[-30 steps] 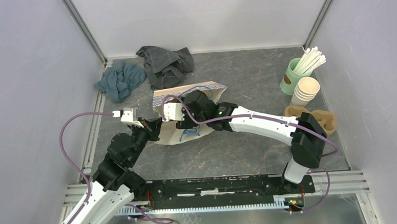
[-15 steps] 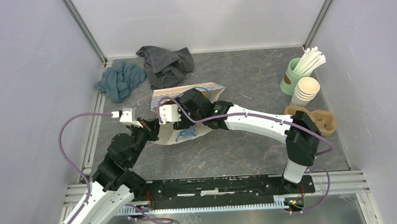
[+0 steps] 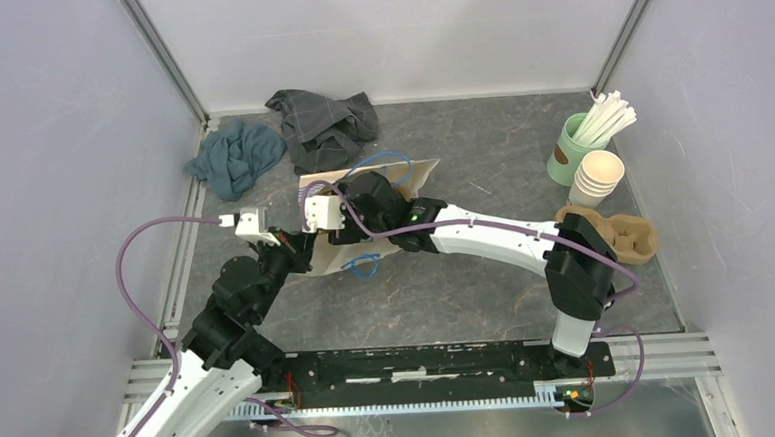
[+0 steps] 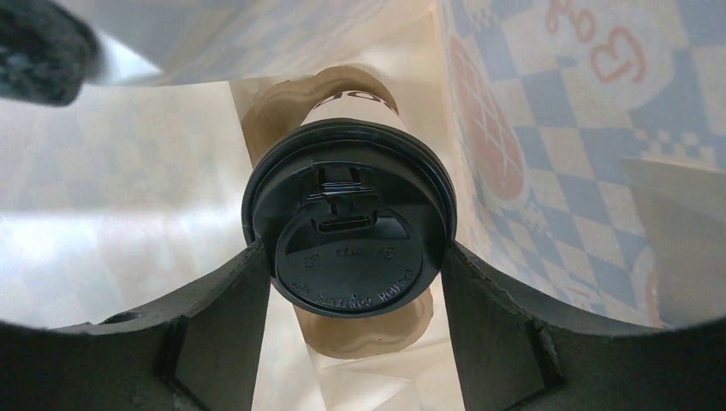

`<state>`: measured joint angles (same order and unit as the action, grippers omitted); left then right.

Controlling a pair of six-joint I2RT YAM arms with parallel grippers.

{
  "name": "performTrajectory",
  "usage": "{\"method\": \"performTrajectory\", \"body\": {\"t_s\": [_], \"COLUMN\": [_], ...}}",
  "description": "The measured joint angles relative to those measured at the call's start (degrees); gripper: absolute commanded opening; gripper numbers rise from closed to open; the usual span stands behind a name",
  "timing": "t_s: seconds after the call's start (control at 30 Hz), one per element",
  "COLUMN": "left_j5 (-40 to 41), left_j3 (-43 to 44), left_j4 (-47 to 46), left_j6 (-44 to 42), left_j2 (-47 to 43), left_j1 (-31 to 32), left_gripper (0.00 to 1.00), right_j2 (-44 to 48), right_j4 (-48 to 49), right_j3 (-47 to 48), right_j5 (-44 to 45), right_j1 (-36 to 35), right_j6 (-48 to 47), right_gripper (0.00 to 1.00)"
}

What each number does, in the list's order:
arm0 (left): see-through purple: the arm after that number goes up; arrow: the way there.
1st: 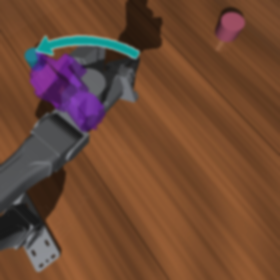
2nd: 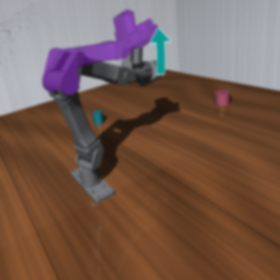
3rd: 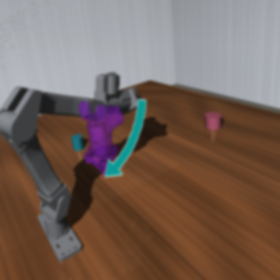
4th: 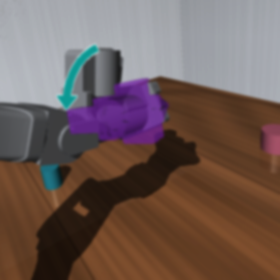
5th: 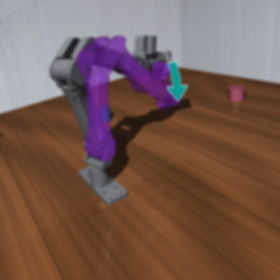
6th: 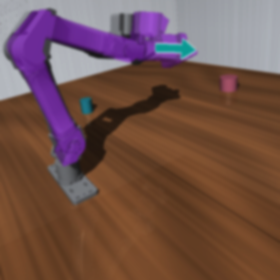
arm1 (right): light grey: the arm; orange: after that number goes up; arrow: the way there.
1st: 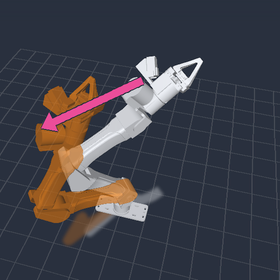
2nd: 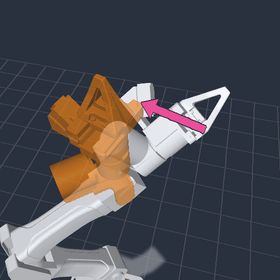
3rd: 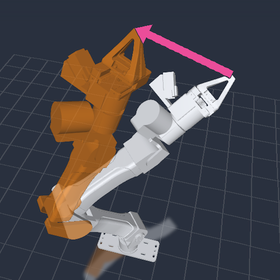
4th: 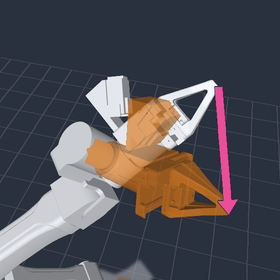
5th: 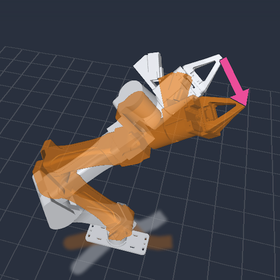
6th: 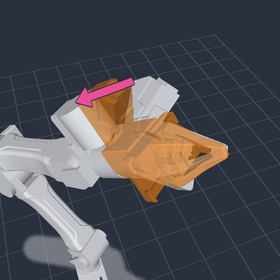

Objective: Pack the takeout coffee

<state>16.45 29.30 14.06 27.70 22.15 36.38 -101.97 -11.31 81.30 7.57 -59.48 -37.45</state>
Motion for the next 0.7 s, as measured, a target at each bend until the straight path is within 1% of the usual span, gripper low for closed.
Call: {"method": "performTrajectory", "body": {"t_s": [0.43,0.7], "left_j5": [0.1,0.2], "left_j3": [2.0,3.4], "left_j4": [0.5,1.3], "left_j6": [0.8,1.6], "left_j2": [2.5,3.4], "left_j1": [0.0,-0.1], "left_gripper": [0.02,0.02], "right_j2": [-1.9,-2.4], "right_j4": [1.3,-2.9], "right_j3": [0.0,2.3], "right_j5": [0.9,3.0], "right_j1": [-0.2,-0.5], "right_j6": [2.4,6.6], "right_gripper": [0.38,0.38]}}
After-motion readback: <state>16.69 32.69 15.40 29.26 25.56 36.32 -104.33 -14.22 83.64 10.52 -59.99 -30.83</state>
